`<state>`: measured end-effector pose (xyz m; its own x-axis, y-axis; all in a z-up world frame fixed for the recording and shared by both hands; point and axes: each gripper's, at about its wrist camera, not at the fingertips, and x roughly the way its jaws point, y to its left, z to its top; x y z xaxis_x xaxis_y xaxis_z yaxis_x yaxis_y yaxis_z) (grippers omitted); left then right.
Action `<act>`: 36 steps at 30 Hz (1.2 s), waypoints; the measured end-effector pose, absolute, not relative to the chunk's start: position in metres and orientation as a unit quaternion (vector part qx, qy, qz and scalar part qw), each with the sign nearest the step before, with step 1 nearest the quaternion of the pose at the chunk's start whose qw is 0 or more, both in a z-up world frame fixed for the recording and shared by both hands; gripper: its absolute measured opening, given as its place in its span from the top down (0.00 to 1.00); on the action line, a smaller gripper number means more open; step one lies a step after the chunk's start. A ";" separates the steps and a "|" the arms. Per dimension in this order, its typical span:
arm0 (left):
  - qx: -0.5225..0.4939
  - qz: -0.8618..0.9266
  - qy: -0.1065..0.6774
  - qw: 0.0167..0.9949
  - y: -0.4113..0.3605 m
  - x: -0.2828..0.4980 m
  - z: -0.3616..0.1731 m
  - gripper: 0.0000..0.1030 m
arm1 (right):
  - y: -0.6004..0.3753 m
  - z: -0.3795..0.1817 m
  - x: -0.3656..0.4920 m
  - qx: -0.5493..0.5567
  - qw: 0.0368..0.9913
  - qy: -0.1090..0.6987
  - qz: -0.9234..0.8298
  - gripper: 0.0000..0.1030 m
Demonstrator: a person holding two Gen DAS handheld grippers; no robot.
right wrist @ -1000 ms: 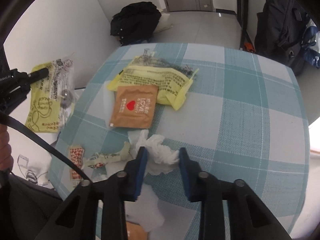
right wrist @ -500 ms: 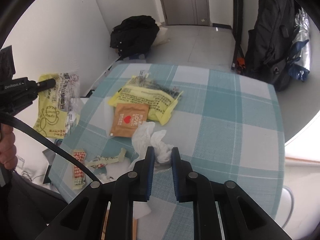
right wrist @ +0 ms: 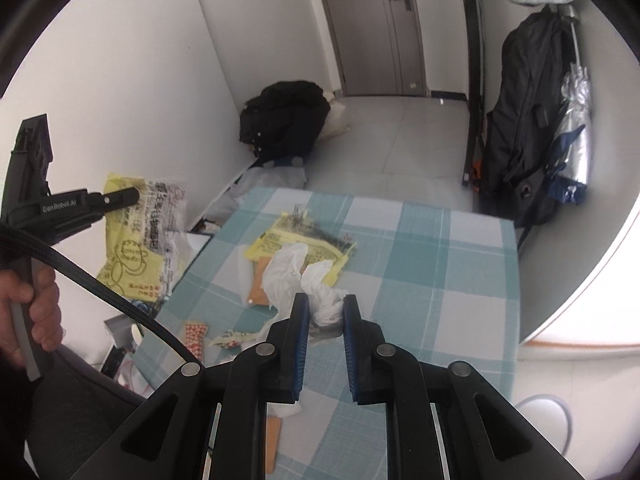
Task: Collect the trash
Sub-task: 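Carry the yellow bag and tissue with both grippers over the white bin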
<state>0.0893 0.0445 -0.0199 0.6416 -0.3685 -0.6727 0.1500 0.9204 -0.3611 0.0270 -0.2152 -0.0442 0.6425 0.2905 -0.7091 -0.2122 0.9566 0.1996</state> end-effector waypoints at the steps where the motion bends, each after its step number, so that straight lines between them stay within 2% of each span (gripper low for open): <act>1: -0.136 -0.146 0.397 0.896 0.041 0.087 -0.017 0.97 | -0.220 -0.037 0.024 0.047 0.909 0.391 0.138 0.85; 11: -0.097 -0.209 0.364 0.902 -0.025 0.069 0.037 0.97 | -0.284 0.028 -0.009 0.051 0.937 0.327 0.115 0.85; 22: -0.067 -0.313 0.360 0.877 -0.140 0.054 0.072 0.97 | -0.387 0.082 -0.059 0.061 0.961 0.268 0.037 0.85; 28: -0.043 -0.368 0.371 0.851 -0.216 0.048 0.066 0.97 | -0.455 0.071 -0.090 0.093 0.957 0.273 -0.033 0.85; 36: -0.022 -0.402 0.434 0.806 -0.306 0.049 0.015 0.97 | -0.530 0.013 -0.118 0.138 0.932 0.318 -0.105 0.85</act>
<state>0.0489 -0.3058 0.0155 0.3017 -0.6670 -0.6812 0.6282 0.6766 -0.3842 -0.1179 -0.5300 0.0133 0.7752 -0.1078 -0.6225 0.2831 0.9401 0.1897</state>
